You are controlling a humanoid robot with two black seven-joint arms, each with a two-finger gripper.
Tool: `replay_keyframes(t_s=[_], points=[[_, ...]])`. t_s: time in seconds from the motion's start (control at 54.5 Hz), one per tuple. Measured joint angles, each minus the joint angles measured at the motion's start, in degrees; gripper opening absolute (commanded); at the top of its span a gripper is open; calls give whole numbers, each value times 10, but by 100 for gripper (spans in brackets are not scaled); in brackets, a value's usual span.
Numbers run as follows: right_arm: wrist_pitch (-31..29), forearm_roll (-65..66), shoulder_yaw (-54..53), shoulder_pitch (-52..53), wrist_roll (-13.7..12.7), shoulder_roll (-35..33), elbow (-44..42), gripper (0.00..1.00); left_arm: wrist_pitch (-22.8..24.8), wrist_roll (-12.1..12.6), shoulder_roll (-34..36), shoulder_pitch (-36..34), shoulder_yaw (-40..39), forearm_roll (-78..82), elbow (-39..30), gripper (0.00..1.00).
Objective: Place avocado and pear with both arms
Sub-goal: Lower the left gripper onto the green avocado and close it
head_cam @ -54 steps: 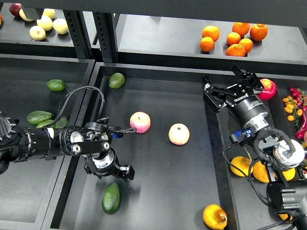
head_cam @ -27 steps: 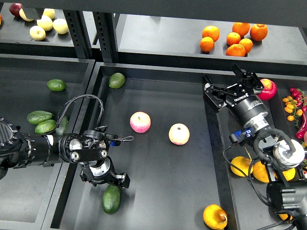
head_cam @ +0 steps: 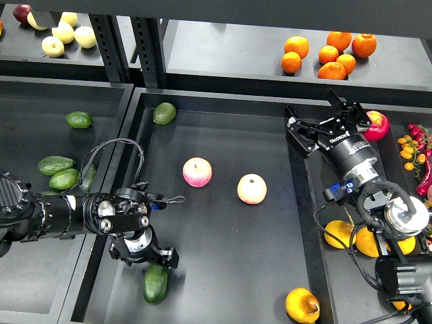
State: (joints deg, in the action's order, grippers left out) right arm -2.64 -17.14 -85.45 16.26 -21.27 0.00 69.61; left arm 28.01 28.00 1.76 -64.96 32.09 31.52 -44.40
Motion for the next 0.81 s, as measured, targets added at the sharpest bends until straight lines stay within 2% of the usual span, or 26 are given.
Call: replay_keyframes(t_s=[0.661,0.734,0.808], points=[[0,0,-1,0,0,0,-2,100,0,0,-5,4,0,-6,-2,97],[0,0,-1,0,0,0,-2,100,0,0,-5,5,0,-7,-2,96],[0,0,-1,0,0,0,-2,100,0,0,-5,6,0,-7,-3,90]])
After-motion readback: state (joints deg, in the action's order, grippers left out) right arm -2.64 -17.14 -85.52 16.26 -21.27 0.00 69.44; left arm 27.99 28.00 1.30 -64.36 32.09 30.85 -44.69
